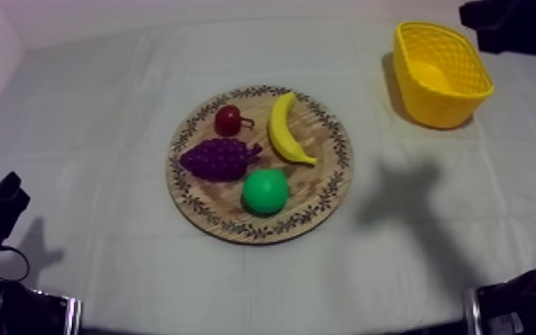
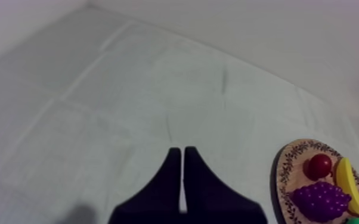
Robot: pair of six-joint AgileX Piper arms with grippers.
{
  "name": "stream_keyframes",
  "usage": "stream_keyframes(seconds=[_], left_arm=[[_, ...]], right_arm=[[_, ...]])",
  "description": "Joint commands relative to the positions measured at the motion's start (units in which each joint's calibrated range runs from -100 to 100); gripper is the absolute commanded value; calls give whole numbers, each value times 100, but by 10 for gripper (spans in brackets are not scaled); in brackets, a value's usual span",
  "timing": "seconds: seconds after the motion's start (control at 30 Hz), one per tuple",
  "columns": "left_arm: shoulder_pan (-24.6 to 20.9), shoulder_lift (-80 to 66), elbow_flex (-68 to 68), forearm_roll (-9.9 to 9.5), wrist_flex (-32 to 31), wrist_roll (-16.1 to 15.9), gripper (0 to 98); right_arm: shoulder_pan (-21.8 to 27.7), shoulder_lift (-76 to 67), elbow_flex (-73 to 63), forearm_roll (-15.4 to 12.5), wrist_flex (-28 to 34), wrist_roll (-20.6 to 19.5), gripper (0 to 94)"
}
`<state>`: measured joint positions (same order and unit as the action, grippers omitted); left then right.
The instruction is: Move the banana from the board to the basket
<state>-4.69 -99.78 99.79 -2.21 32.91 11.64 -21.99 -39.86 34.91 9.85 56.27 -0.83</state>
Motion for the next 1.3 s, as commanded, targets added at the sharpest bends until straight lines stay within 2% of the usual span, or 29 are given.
stream_keyframes(seconds=[0.0, 0.43, 0.7, 0.93, 1.13, 1.2, 1.27], left_arm=[[2, -5, -1, 3, 0, 0, 1], [2, -5, -1, 3, 0, 1, 1], [2, -5, -1, 3, 0, 0, 1], [2, -5, -1, 3, 0, 1, 1], [2, -5, -1, 3, 0, 1, 1], [2, -5, -1, 3, 0, 1, 1], [2, -5, -1, 3, 0, 1, 1]], right_arm=[[-193, 296, -590, 74, 341, -153, 6], [-1068, 1952, -2108, 706, 1844, -1018, 6], [-1344, 2774, -2988, 643, 2890, -1131, 5], [-1270, 3319, -3701, 525, 3319, -1092, 27], [-1175, 3673, -3920, 423, 3440, -1141, 108], [-1166, 3749, -3966, 382, 3504, -1145, 180], [-1164, 3803, -4002, 331, 3590, -1140, 299]])
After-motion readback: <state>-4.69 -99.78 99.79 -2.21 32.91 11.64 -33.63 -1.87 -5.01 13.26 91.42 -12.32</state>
